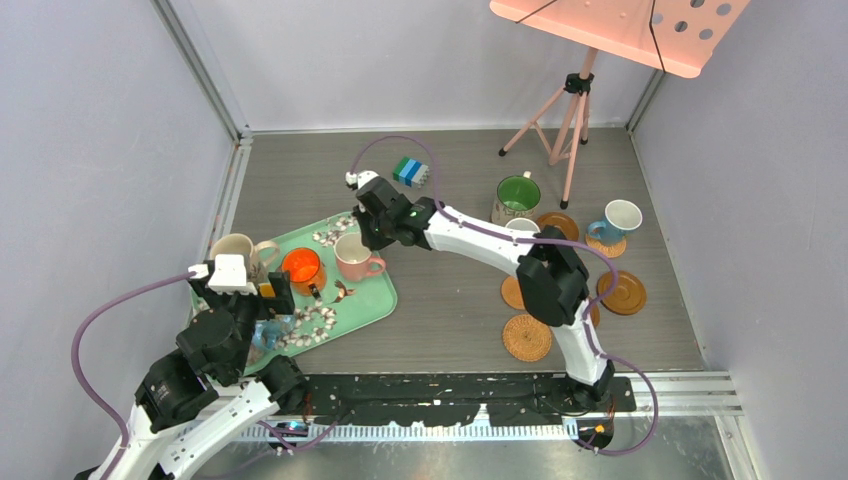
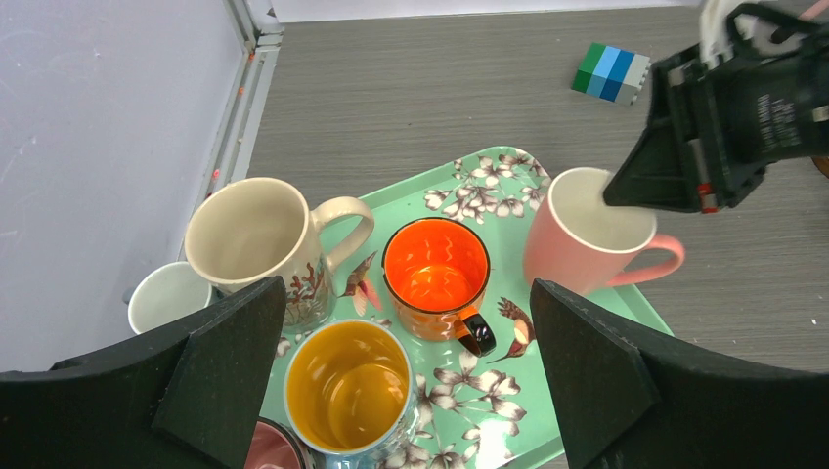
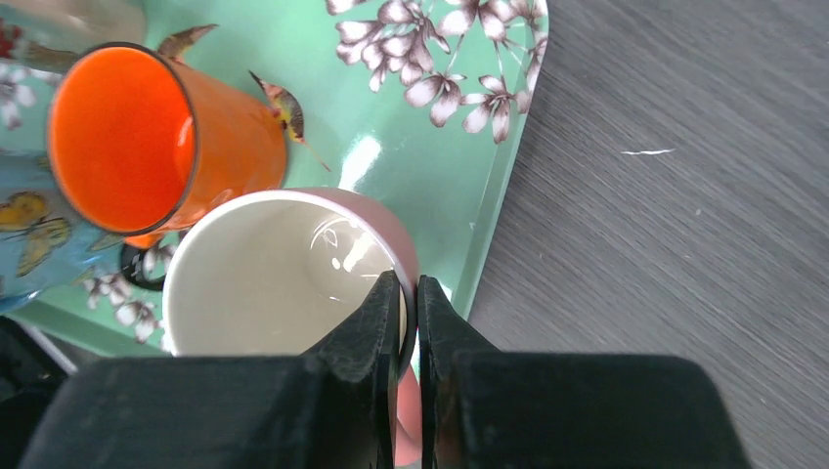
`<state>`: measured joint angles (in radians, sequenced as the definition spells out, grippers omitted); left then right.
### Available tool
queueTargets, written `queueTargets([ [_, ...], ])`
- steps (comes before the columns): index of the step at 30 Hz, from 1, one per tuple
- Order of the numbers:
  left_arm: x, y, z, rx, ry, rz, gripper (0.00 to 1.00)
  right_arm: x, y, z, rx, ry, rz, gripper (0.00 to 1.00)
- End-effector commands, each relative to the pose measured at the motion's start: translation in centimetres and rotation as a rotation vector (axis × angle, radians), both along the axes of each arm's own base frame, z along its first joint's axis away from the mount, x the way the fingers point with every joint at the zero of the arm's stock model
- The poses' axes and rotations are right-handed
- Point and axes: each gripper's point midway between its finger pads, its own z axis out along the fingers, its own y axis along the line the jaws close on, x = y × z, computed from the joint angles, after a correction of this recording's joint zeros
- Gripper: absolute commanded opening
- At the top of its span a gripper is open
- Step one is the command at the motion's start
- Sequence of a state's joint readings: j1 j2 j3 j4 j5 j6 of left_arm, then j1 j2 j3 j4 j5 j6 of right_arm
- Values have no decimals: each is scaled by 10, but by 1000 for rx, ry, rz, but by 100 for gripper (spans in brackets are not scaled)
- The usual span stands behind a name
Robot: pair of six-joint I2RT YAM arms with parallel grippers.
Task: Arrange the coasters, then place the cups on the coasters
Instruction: Pick up the cup from the tray, then place the cup on the coaster.
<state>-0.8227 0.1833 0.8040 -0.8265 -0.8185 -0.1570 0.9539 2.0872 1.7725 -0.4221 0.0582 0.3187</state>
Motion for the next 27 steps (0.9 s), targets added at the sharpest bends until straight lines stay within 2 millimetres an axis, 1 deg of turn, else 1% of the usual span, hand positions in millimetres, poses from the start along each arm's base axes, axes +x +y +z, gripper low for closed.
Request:
queueTargets([
  [1,2,-1,7,-38,-29,7,99,3,-5,122,225,-168,-8,5],
  [2,2,-1,7,-38,-29,6,99,4,-11,132,236,-183,-18,5],
  [3,2,-1,7,-39,-30,6,99,5,-16,131,228,-186,-23,5],
  [5,2,-1,7,-40,-30,5,99,8,-29,138,221,-206,-46,5],
  [6,2,-1,7,-40,-30,5,99,9,-37,145,224,-217,-58,5],
  [7,2,-1,8,-41,-31,4,99,11,-44,147,214,-225,-68,5],
  [8,2,-2,8,-40,-30,3,99,12,-53,155,217,-240,-83,5],
  [10,2,-2,7,-40,-30,4,99,17,-73,164,205,-269,-116,5],
  [13,2,-2,8,-40,-32,3,99,24,-103,175,183,-307,-163,5],
  [14,2,-2,7,-39,-31,3,99,26,-117,181,182,-319,-185,5],
  [15,2,-2,8,-39,-32,4,99,28,-127,182,167,-327,-199,5],
  [16,2,-2,7,-35,-30,6,99,30,-142,188,167,-340,-226,5],
  [17,3,-1,6,-31,-28,8,99,31,-152,189,153,-343,-237,5],
  [19,3,-1,5,-23,-24,13,99,35,-188,205,149,-374,-296,5],
  [20,3,-1,5,-20,-22,13,99,36,-198,205,133,-382,-309,5],
  [21,3,-1,5,-18,-21,11,99,38,-218,214,126,-406,-352,5],
  [22,4,-3,4,-15,-20,7,99,39,-230,215,105,-421,-368,5],
  [23,5,-5,3,-12,-18,-6,99,42,-252,222,89,-442,-422,5],
  [24,5,-8,3,-8,-15,-15,99,44,-264,220,68,-451,-444,5],
  [25,6,-10,2,-4,-9,-23,99,47,-285,226,59,-465,-489,5],
  [26,6,-11,1,2,-3,-29,99,48,-297,222,36,-467,-513,5],
  [27,7,-12,1,6,3,-33,99,49,-317,222,22,-473,-557,5],
])
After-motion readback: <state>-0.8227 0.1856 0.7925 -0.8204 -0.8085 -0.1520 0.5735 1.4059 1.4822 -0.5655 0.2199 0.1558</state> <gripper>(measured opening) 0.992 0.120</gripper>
